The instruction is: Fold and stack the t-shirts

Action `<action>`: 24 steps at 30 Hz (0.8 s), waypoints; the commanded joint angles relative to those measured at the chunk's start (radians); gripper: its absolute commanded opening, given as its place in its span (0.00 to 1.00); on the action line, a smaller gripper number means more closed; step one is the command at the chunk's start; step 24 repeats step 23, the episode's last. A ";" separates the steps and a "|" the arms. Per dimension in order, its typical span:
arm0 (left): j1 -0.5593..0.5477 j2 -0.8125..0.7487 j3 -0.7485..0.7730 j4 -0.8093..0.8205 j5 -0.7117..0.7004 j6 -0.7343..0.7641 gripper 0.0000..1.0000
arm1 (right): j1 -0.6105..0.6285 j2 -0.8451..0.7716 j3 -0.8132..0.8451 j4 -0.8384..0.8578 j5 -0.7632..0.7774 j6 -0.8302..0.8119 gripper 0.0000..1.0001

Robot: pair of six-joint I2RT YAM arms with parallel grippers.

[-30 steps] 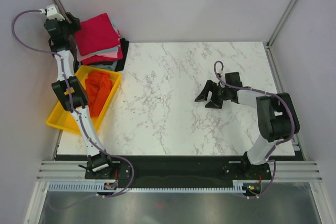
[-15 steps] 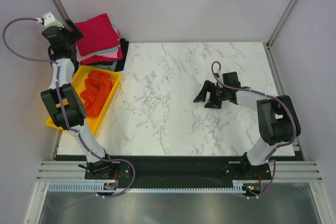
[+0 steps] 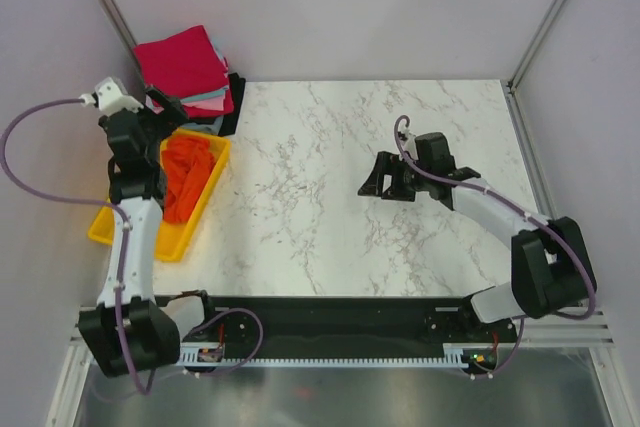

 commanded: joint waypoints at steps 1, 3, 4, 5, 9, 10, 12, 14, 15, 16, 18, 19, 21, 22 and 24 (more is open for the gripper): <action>-0.034 -0.185 -0.122 -0.114 0.136 -0.082 0.97 | 0.027 -0.158 0.016 -0.020 0.048 0.006 0.91; -0.038 -0.271 -0.205 -0.183 0.219 -0.087 0.97 | 0.036 -0.252 0.009 -0.049 0.068 0.011 0.92; -0.040 -0.350 -0.244 -0.213 0.233 -0.082 0.97 | 0.036 -0.284 0.008 -0.062 0.081 0.012 0.92; -0.040 -0.386 -0.260 -0.244 0.242 -0.081 0.98 | 0.038 -0.318 0.008 -0.076 0.093 0.019 0.93; -0.041 -0.530 -0.291 -0.408 0.322 -0.015 1.00 | 0.038 -0.505 0.000 -0.164 0.176 0.043 0.93; -0.044 -0.553 -0.289 -0.471 0.322 -0.004 1.00 | 0.038 -0.532 -0.009 -0.177 0.209 0.052 0.93; -0.061 -0.619 -0.308 -0.502 0.307 0.007 1.00 | 0.038 -0.613 -0.020 -0.219 0.243 0.075 0.94; -0.083 -0.656 -0.347 -0.522 0.305 0.012 1.00 | 0.038 -0.689 -0.040 -0.250 0.310 0.086 0.94; -0.086 -0.675 -0.360 -0.525 0.305 0.013 1.00 | 0.038 -0.712 -0.046 -0.276 0.334 0.097 0.95; -0.098 -0.681 -0.363 -0.533 0.299 0.013 1.00 | 0.038 -0.733 -0.055 -0.291 0.349 0.100 0.95; -0.107 -0.685 -0.355 -0.536 0.305 0.012 1.00 | 0.038 -0.789 -0.063 -0.325 0.384 0.103 0.95; -0.109 -0.689 -0.361 -0.530 0.308 0.012 1.00 | 0.038 -0.803 -0.069 -0.332 0.386 0.104 0.95; -0.125 -0.686 -0.367 -0.516 0.306 0.010 1.00 | 0.038 -0.826 -0.067 -0.375 0.407 0.101 0.95; -0.130 -0.686 -0.368 -0.516 0.306 0.010 1.00 | 0.038 -0.833 -0.067 -0.386 0.412 0.085 0.96; -0.135 -0.686 -0.368 -0.516 0.303 0.013 1.00 | 0.039 -0.853 -0.069 -0.397 0.420 0.080 0.97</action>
